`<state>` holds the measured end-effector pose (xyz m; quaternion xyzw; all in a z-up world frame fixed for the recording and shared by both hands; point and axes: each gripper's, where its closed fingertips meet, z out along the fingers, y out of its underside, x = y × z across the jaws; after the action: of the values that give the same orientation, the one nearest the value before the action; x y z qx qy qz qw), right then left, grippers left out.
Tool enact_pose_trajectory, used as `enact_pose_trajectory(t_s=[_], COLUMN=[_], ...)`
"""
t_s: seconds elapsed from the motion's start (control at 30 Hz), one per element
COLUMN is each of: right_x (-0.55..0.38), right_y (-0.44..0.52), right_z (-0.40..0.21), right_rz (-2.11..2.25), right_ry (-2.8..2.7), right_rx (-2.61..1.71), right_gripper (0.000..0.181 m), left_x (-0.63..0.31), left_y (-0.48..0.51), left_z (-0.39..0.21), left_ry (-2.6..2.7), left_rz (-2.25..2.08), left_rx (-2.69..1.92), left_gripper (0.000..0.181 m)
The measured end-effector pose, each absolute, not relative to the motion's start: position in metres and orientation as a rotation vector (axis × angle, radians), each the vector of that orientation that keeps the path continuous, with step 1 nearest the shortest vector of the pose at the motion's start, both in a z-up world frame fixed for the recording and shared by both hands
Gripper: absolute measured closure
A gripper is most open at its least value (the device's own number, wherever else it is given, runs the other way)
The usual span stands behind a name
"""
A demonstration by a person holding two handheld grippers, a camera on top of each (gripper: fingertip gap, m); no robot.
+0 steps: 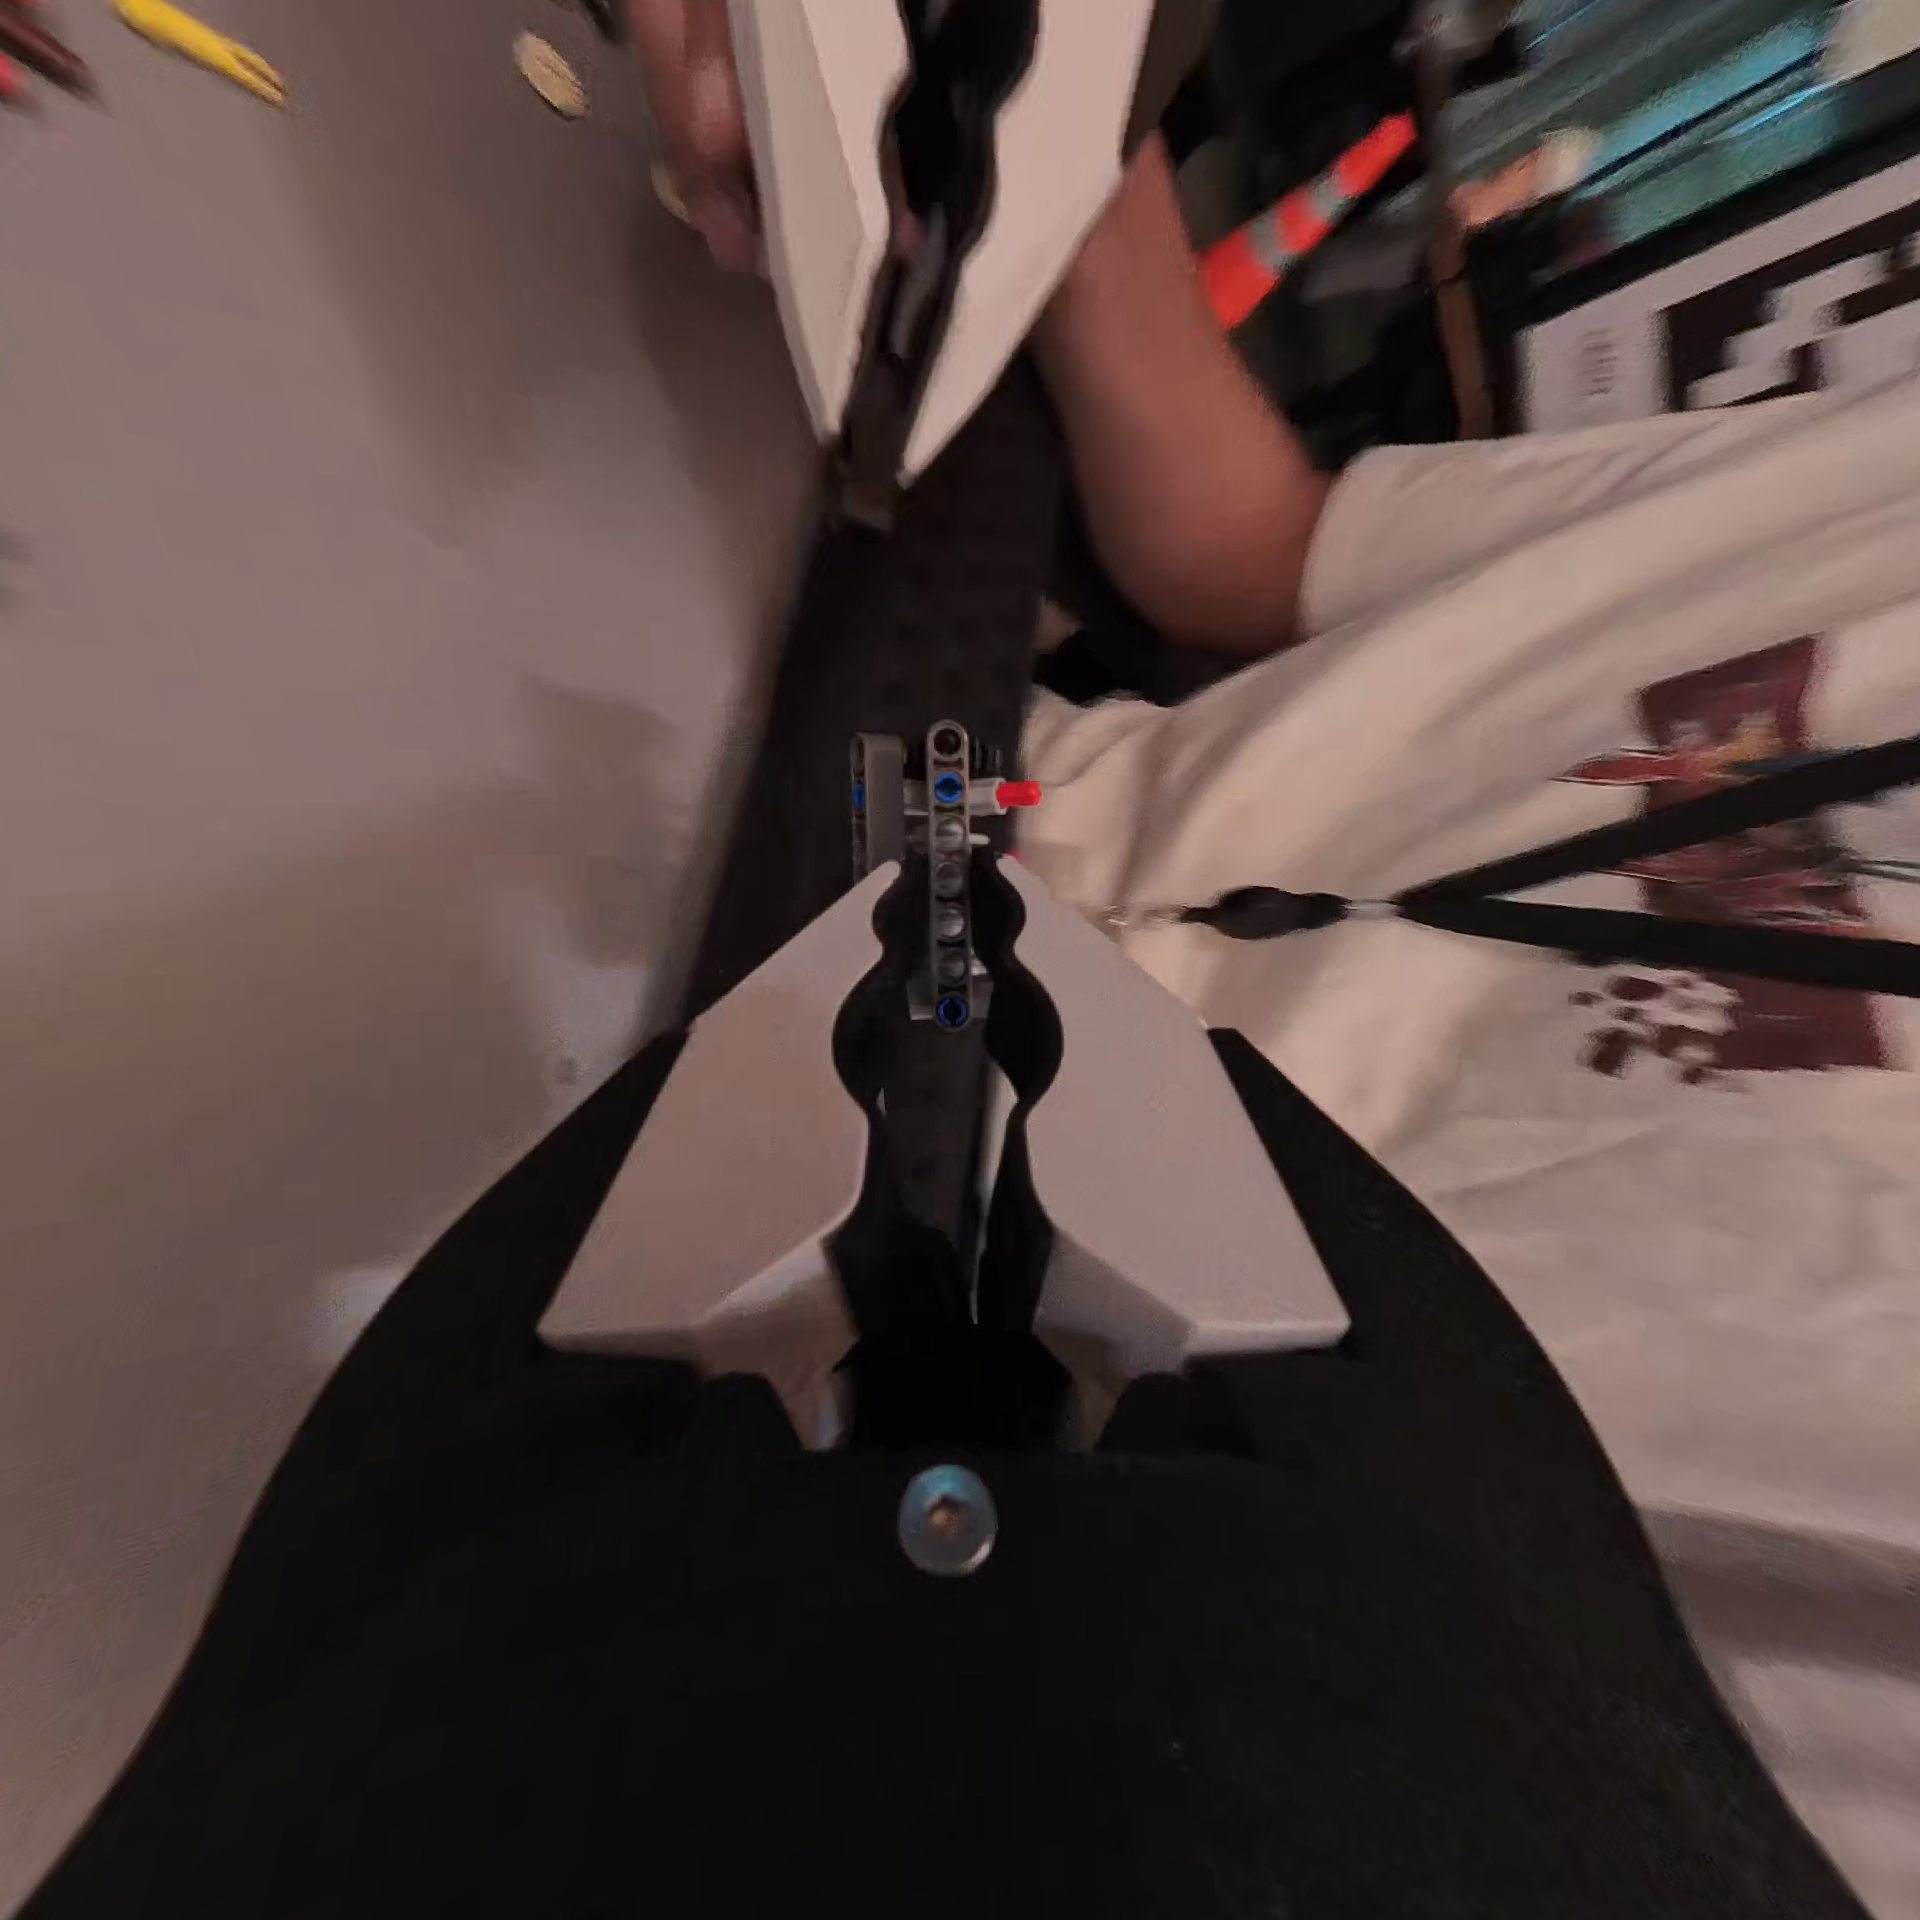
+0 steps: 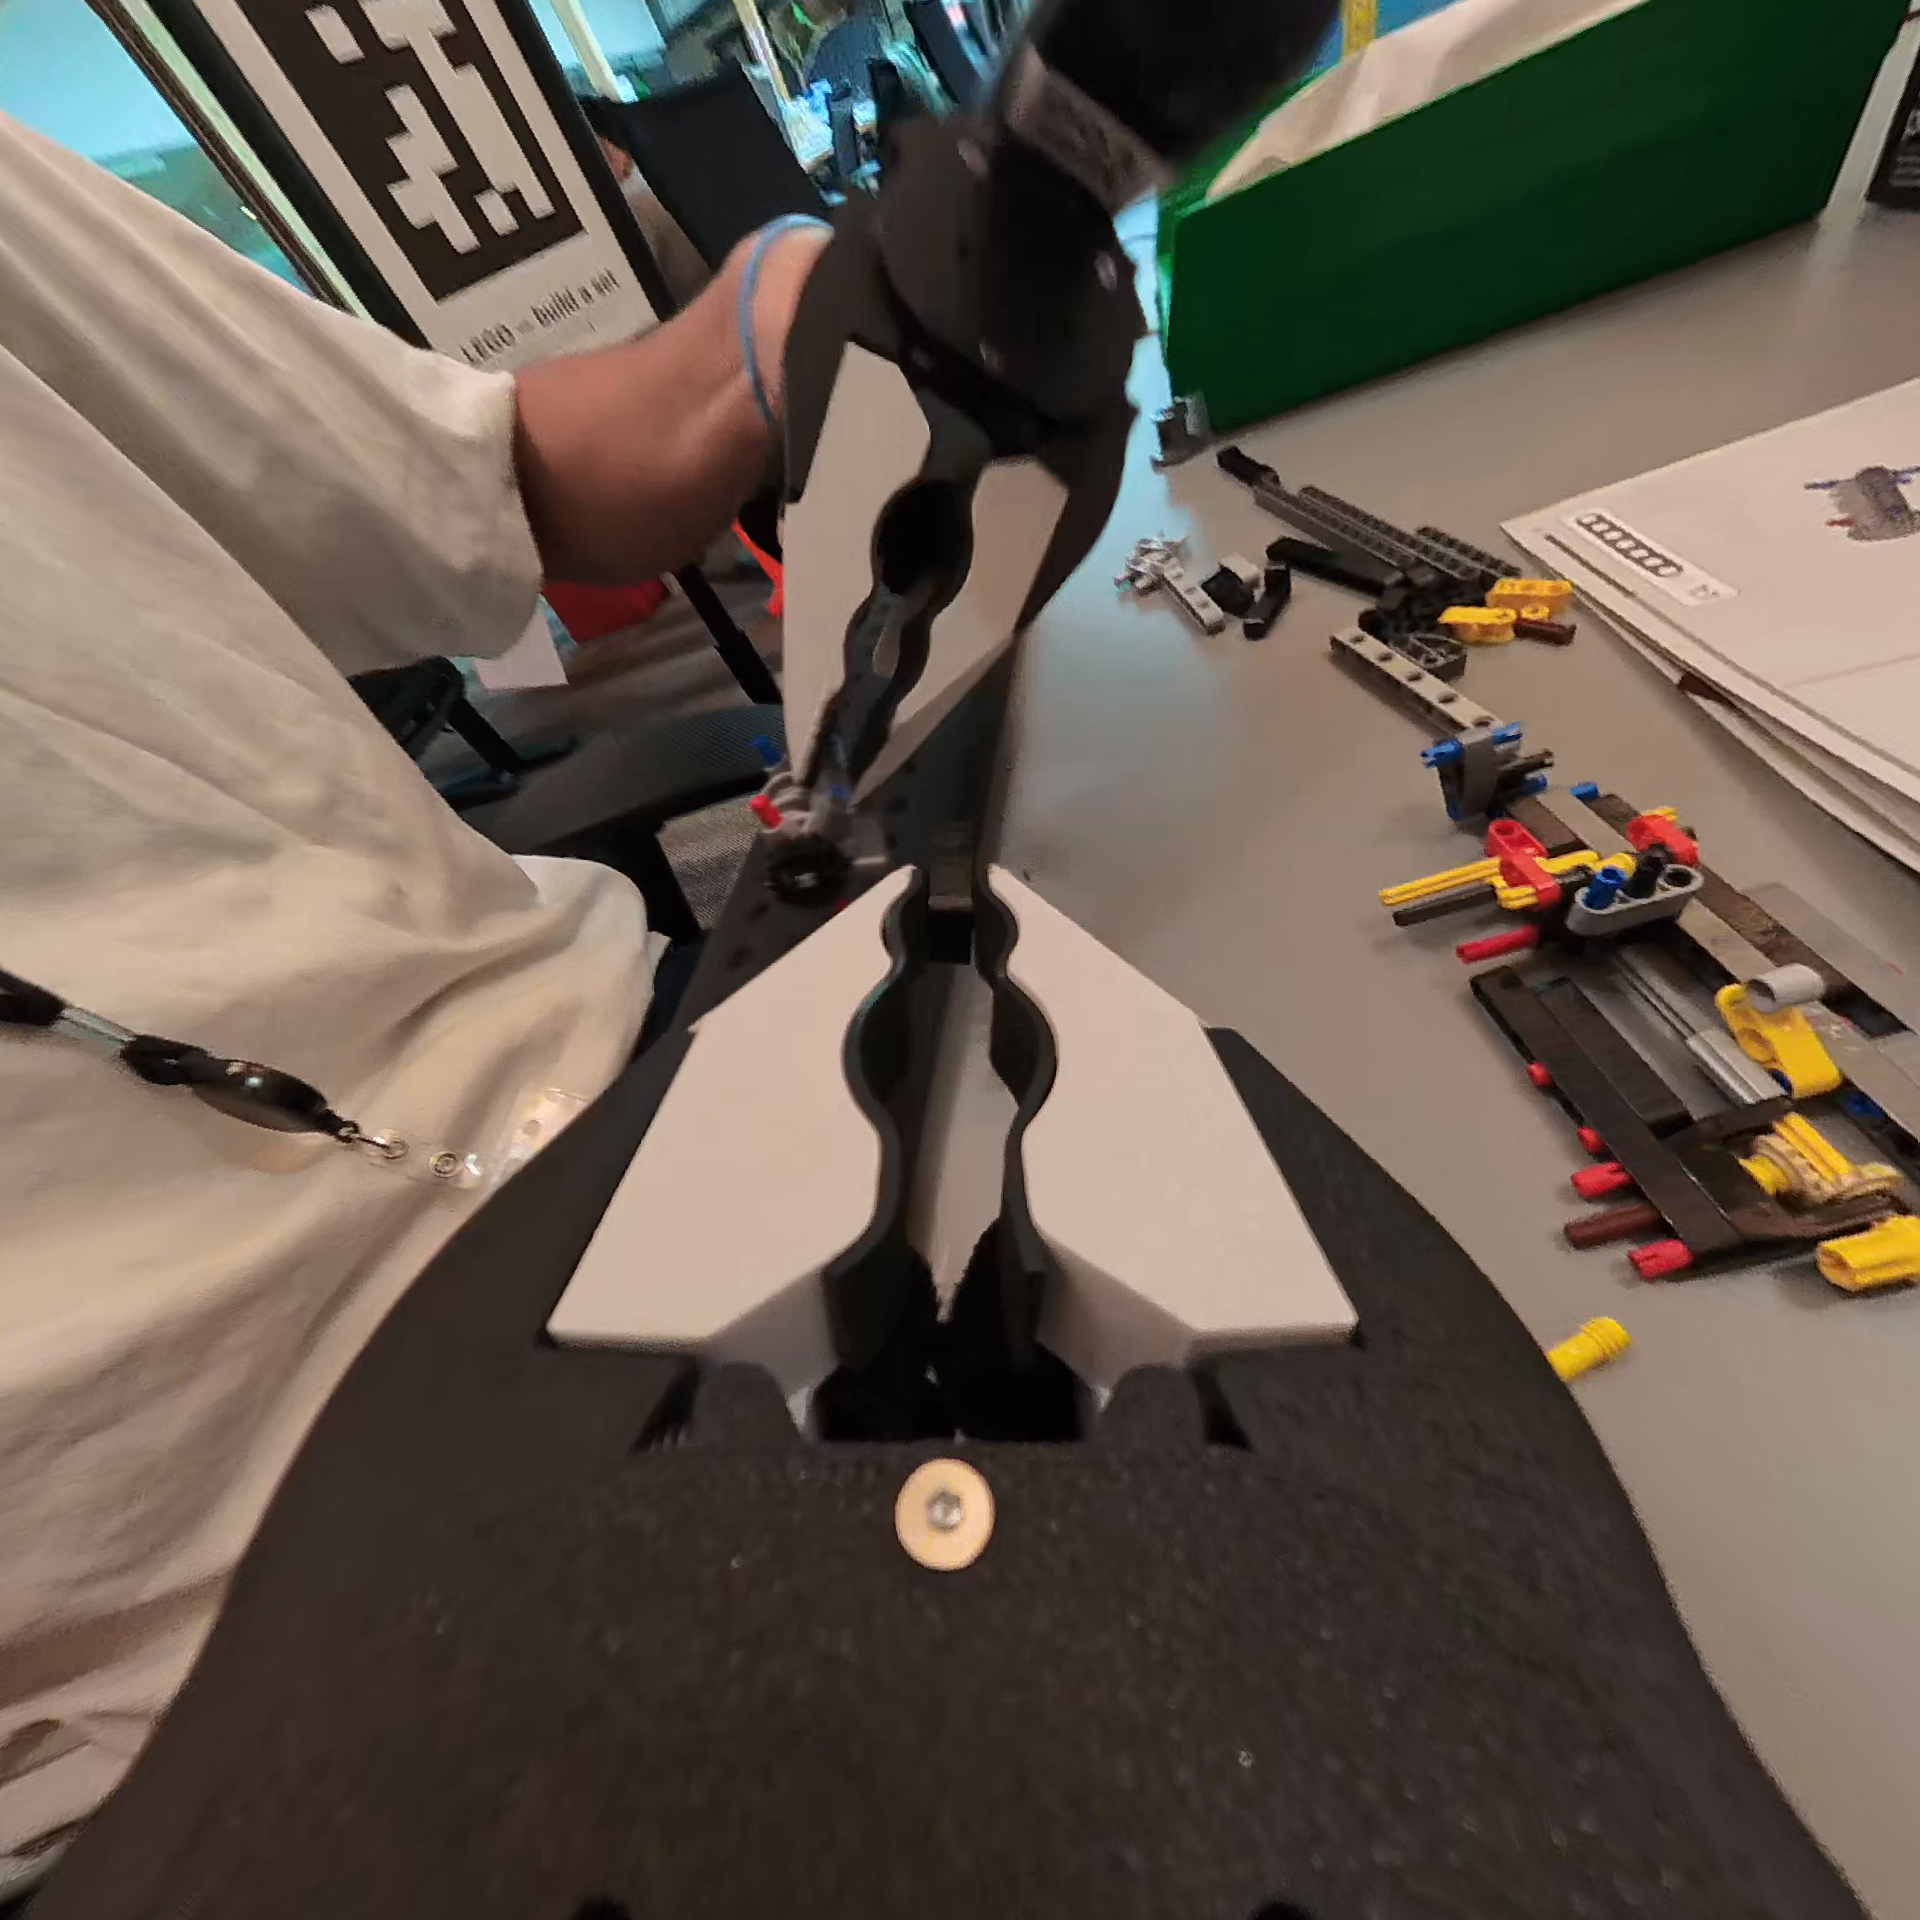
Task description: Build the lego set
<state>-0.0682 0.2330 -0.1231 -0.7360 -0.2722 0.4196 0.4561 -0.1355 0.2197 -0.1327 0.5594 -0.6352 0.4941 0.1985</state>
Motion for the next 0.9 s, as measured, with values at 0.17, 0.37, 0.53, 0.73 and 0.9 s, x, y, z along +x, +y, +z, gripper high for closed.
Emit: enact_pose_trajectory(t_s=[0.17, 0.37, 0.53, 0.73, 0.9], right_x=[-0.071, -0.072, -0.072, -0.068, -0.057], right_y=[0.231, 0.231, 0.231, 0.235, 0.243], right_z=[-0.127, -0.131, -0.132, -0.134, -0.133], right_rz=[1.052, 1.044, 1.049, 1.007, 0.953], right_ry=[-0.68, -0.683, -0.688, -0.671, -0.621], right_rx=[-1.832, -1.851, -1.855, -1.867, -1.866], right_gripper=[0.174, 0.174, 0.172, 0.174, 0.174], left_x=[-0.141, -0.124, -0.118, -0.106, -0.098], left_y=[0.218, 0.23, 0.233, 0.256, 0.264], left_z=[-0.163, -0.165, -0.133, -0.14, -0.182], left_ry=[-1.748, -1.94, -1.931, -2.113, -2.362], left_rz=[1.246, 1.348, 1.726, 1.769, 1.255], left_rx=[1.538, 1.557, 1.488, 1.732, 2.096], left_gripper=[0.175, 0.165, 0.162, 0.161, 0.157])
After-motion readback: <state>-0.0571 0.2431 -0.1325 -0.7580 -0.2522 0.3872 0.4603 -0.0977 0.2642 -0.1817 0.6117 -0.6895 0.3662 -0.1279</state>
